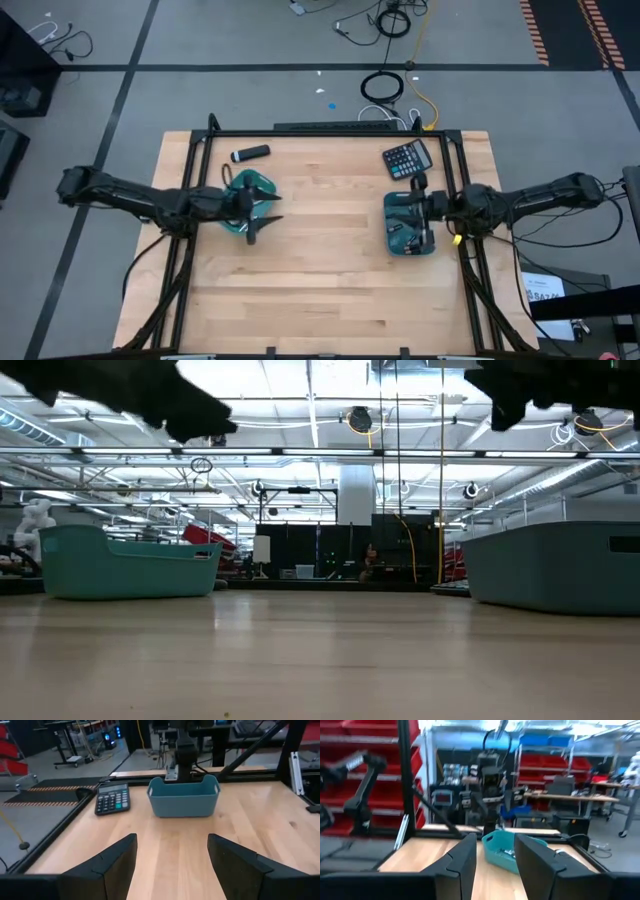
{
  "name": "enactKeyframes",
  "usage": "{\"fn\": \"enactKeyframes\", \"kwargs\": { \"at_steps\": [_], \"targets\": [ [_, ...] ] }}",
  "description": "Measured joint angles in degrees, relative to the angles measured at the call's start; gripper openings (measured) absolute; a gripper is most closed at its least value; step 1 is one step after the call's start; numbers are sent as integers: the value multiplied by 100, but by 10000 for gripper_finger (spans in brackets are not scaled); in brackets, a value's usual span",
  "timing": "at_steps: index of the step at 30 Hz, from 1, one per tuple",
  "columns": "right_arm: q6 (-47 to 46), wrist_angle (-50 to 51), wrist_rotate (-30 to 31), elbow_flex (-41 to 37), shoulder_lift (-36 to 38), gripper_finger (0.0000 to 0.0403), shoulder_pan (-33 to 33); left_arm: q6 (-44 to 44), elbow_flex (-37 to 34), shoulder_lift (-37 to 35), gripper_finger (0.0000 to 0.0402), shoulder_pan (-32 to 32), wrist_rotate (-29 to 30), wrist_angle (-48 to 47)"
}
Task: Sort batteries
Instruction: Return to Home Position
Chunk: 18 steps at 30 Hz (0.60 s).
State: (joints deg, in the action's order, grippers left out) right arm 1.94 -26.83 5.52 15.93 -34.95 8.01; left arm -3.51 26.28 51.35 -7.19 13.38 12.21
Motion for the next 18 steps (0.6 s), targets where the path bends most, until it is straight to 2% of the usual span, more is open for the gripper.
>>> {"fn": "enactKeyframes", "kwargs": {
  "at_steps": [3,6,11,18],
  "targets": [
    [-144,-623,-11,-430,108,116,-83,226,-449,-517,253,36,-117,153],
    [-173,-742,-138,-631,250,105,-98,700,-649,-834,253,35,-113,222],
    [-17,-740,-138,-817,646,80,-98,910,-791,-954,253,-135,-237,159],
    [11,-711,-140,-1226,1758,44,-96,867,-801,-1179,253,-447,-375,-157]
  ]
}}
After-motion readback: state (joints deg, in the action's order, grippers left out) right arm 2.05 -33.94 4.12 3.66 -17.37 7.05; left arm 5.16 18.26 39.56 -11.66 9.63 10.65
